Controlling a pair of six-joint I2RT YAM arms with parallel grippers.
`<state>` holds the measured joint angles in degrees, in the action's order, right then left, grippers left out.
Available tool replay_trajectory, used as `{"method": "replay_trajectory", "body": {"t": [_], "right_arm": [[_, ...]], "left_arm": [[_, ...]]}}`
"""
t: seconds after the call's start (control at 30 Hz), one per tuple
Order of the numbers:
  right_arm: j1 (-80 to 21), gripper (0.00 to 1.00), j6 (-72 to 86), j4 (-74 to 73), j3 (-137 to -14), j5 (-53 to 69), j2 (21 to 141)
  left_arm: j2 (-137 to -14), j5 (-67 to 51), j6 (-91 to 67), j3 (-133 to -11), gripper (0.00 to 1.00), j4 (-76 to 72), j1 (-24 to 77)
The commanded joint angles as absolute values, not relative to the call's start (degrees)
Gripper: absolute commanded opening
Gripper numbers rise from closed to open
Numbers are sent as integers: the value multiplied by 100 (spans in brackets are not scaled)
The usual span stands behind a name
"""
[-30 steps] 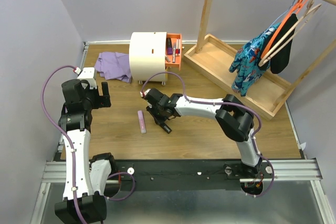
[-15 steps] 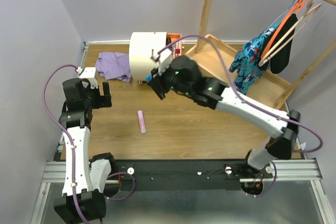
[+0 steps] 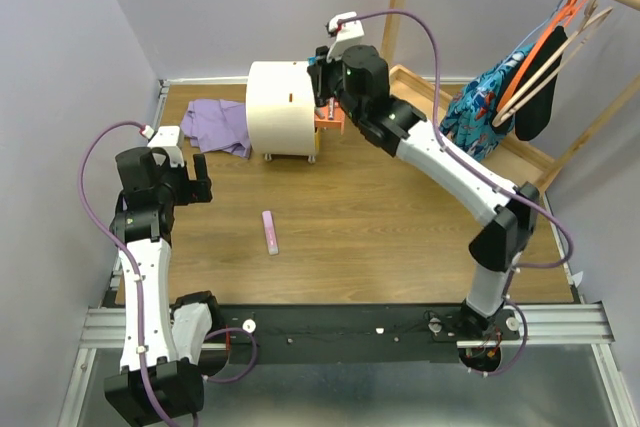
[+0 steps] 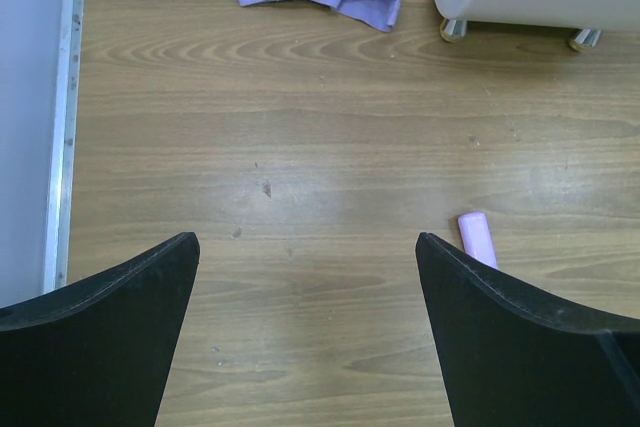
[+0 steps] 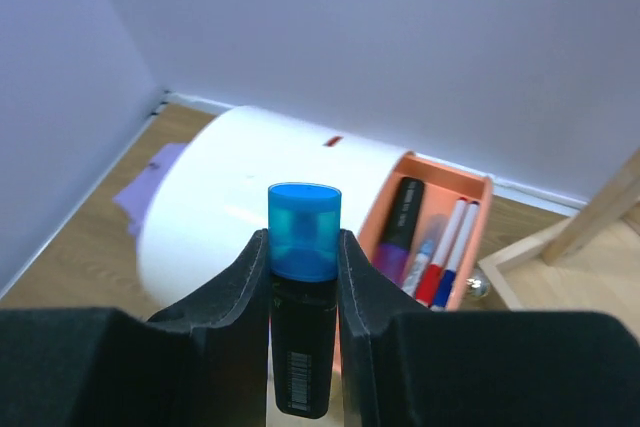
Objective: Sort the stationery into containers
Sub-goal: Place the pen in the drawer.
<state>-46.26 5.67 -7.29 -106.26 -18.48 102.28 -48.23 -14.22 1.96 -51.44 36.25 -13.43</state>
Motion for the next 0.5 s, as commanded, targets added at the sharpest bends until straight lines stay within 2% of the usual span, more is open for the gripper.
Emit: {"method": "replay_trajectory", "body": {"t": [0.0,0.27,0.3,0.33,0.4,0.47], "right_arm": [[-4202,1,940,-853,-11345,-2127,10739],[-4025,1,1257,-1002,-11522,-1995,11232],[-4025,8,1283,-1011,-11531,-1943,11311],[-4025,11,1292,-1011,-11540,-1925,11338],[-4025,10,1310,-967,-11566,-1968,11443],[-3999,5,1318,-949,-11636,-2065,11505]], "left_arm": [[-4781,-1564,150,-5317,99,3735,-1380],[-4755,-1582,106,-5238,99,3700,-1380],[-4755,-1591,97,-5238,99,3700,-1380],[-4755,-1591,97,-5238,99,3691,-1389],[-4755,-1600,88,-5238,99,3683,-1406],[-4737,-1600,79,-5230,99,3674,-1424]]}}
